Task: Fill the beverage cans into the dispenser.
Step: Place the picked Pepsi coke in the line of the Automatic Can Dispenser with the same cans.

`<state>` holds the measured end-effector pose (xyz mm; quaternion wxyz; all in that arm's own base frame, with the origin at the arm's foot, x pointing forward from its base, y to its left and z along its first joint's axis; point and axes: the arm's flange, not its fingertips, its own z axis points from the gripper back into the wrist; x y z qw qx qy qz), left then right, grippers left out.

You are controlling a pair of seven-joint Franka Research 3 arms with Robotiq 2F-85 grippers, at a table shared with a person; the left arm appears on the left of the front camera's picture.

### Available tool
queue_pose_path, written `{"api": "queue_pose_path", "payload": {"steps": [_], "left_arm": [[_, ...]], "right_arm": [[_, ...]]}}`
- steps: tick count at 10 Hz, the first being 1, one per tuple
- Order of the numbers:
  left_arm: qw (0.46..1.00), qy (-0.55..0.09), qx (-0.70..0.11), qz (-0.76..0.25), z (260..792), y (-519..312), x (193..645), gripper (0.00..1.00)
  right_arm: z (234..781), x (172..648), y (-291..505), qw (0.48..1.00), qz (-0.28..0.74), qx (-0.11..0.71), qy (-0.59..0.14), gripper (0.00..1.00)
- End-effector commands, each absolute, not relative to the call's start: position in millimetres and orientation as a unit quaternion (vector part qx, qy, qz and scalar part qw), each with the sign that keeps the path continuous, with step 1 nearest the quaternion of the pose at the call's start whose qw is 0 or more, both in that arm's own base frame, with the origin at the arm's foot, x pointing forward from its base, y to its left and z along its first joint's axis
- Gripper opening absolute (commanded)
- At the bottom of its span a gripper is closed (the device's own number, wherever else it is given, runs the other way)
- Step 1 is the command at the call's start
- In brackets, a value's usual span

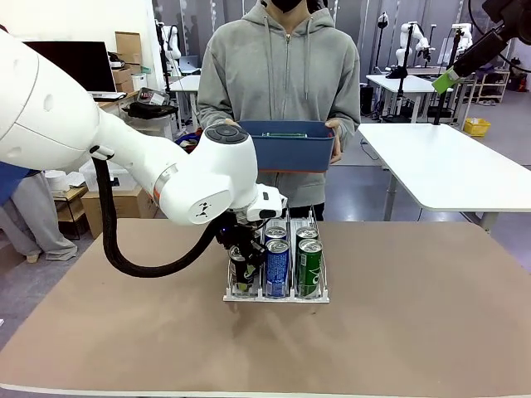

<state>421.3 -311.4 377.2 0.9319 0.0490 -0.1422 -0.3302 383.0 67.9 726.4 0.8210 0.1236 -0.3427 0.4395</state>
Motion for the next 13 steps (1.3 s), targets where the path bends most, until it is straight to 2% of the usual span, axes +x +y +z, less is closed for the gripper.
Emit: {"api": "queue_pose_path", "payload": {"steps": [1, 2, 3, 4, 5, 10, 11, 13], "left_arm": [[0.934, -0.146, 0.030, -0.326, 388, -315, 427, 0.77], [0.934, -0.147, 0.025, -0.324, 392, -314, 425, 0.78], [0.935, -0.150, 0.020, -0.321, 398, -312, 422, 0.97], [0.936, -0.154, 0.018, -0.316, 404, -310, 419, 0.79], [0.937, -0.159, 0.024, -0.310, 409, -307, 416, 1.00], [0.920, -0.223, 0.037, -0.319, 446, -294, 368, 1.00], [0.931, -0.194, 0.036, -0.306, 437, -302, 399, 1.00], [0.931, -0.194, 0.036, -0.306, 437, -302, 399, 1.00]], "right_arm": [[726, 382, 67, 0.819, 0.442, 0.129, -0.343, 1.00], [726, 382, 67, 0.819, 0.442, 0.129, -0.343, 1.00], [726, 382, 67, 0.819, 0.442, 0.129, -0.343, 1.00], [726, 382, 67, 0.819, 0.442, 0.129, -0.343, 1.00], [726, 382, 67, 0.819, 0.442, 0.129, -0.343, 1.00], [726, 382, 67, 0.819, 0.442, 0.129, -0.343, 1.00], [726, 382, 67, 0.819, 0.442, 0.129, -0.343, 1.00], [726, 382, 67, 0.819, 0.442, 0.129, -0.343, 1.00]]}}
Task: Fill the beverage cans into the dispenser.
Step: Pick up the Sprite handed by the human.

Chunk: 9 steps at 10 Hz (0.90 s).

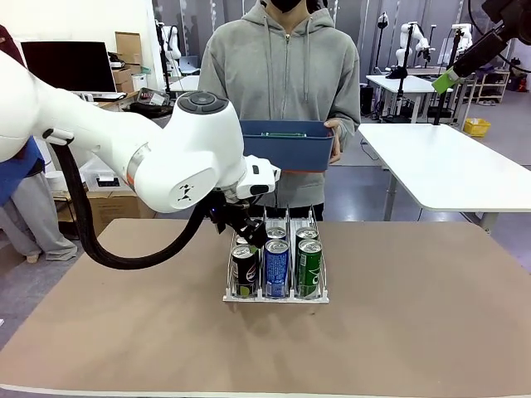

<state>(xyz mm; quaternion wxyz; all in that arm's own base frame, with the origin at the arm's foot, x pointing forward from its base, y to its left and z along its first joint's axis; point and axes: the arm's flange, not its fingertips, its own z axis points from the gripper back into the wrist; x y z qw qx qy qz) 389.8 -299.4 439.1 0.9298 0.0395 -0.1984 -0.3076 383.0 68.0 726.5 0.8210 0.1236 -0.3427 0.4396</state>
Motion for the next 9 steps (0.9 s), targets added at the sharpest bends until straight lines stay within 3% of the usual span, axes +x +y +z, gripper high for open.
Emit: {"api": "queue_pose_path", "payload": {"steps": [1, 7, 9], "left_arm": [[0.931, -0.194, 0.036, -0.306, 437, -302, 399, 1.00], [0.931, -0.193, 0.036, -0.307, 435, -302, 397, 1.00], [0.922, -0.141, -0.027, -0.360, 470, -272, 397, 1.00]], "right_arm": [[726, 382, 67, 0.819, 0.442, 0.129, -0.343, 1.00], [726, 382, 67, 0.819, 0.442, 0.129, -0.343, 1.00], [726, 382, 67, 0.819, 0.442, 0.129, -0.343, 1.00]]}}
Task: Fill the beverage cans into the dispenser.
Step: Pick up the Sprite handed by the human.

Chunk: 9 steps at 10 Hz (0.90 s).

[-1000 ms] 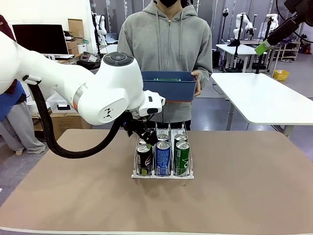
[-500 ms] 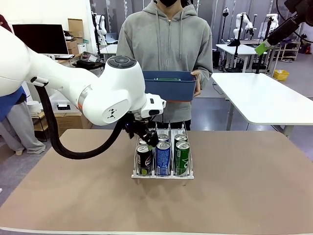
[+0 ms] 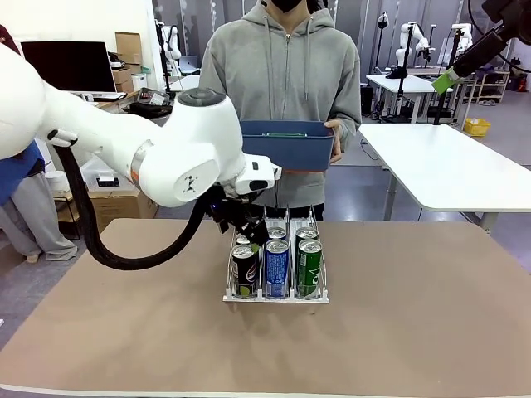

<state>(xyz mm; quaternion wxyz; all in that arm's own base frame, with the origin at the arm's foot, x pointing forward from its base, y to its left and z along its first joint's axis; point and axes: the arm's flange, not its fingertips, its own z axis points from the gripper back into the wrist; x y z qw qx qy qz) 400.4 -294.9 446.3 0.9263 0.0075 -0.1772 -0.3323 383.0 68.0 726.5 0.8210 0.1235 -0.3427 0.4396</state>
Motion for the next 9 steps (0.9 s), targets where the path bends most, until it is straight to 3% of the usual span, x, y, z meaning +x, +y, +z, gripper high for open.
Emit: {"api": "queue_pose_path", "payload": {"steps": [1, 5, 9], "left_arm": [[0.917, -0.146, -0.045, -0.368, 486, -257, 404, 1.00], [0.879, -0.154, -0.069, -0.446, 609, -193, 419, 1.00], [0.848, -0.238, -0.135, -0.455, 751, -146, 397, 1.00]], "right_arm": [[726, 382, 67, 0.819, 0.442, 0.129, -0.343, 1.00], [726, 382, 67, 0.819, 0.442, 0.129, -0.343, 1.00], [726, 382, 67, 0.819, 0.442, 0.129, -0.343, 1.00]]}}
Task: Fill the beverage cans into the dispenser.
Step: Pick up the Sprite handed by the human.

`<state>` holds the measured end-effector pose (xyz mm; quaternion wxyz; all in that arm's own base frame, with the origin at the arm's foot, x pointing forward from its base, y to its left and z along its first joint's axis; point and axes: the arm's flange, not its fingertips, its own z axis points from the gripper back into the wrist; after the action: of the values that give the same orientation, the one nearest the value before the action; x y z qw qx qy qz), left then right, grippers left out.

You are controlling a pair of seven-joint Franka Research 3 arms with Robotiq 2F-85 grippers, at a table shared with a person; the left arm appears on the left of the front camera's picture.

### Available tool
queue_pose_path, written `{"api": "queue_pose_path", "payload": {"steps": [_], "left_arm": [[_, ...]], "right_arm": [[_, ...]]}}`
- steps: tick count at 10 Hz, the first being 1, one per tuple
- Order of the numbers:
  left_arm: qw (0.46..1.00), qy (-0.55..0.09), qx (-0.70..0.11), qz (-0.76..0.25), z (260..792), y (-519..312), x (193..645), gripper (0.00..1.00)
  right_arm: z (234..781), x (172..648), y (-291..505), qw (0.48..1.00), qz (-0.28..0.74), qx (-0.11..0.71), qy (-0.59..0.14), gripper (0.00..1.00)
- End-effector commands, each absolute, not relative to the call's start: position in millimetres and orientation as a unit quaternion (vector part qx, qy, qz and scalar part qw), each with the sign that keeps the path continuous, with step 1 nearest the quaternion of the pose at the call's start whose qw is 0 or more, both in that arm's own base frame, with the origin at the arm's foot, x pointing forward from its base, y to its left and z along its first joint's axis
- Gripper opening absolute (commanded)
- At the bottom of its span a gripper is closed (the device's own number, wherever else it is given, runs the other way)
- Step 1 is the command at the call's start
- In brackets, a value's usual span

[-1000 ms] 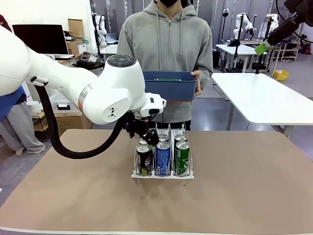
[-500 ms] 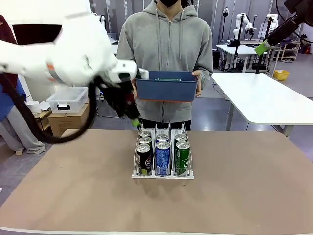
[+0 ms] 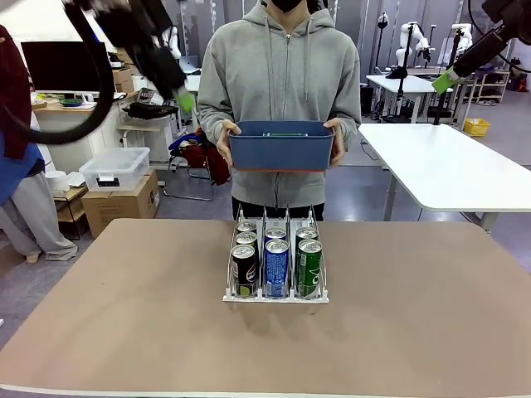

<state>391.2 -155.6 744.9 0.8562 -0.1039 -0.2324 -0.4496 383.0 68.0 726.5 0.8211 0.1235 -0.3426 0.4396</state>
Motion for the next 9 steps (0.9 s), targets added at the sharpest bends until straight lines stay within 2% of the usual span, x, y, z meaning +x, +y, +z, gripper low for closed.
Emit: {"api": "queue_pose_path", "payload": {"steps": [1, 4, 6, 7, 9], "left_arm": [[0.845, -0.269, -0.153, -0.436, 771, -131, 389, 1.00], [0.848, -0.300, -0.155, -0.409, 806, -97, 385, 1.00], [0.871, -0.266, -0.109, -0.399, 781, -119, 402, 1.00], [0.853, -0.305, -0.146, -0.398, 812, -95, 386, 1.00], [0.853, -0.305, -0.146, -0.398, 812, -95, 386, 1.00]], "right_arm": [[726, 382, 67, 0.819, 0.442, 0.129, -0.343, 1.00], [726, 382, 67, 0.819, 0.442, 0.129, -0.343, 1.00], [726, 382, 67, 0.819, 0.442, 0.129, -0.343, 1.00], [726, 382, 67, 0.819, 0.442, 0.129, -0.343, 1.00], [726, 382, 67, 0.819, 0.442, 0.129, -0.343, 1.00]]}}
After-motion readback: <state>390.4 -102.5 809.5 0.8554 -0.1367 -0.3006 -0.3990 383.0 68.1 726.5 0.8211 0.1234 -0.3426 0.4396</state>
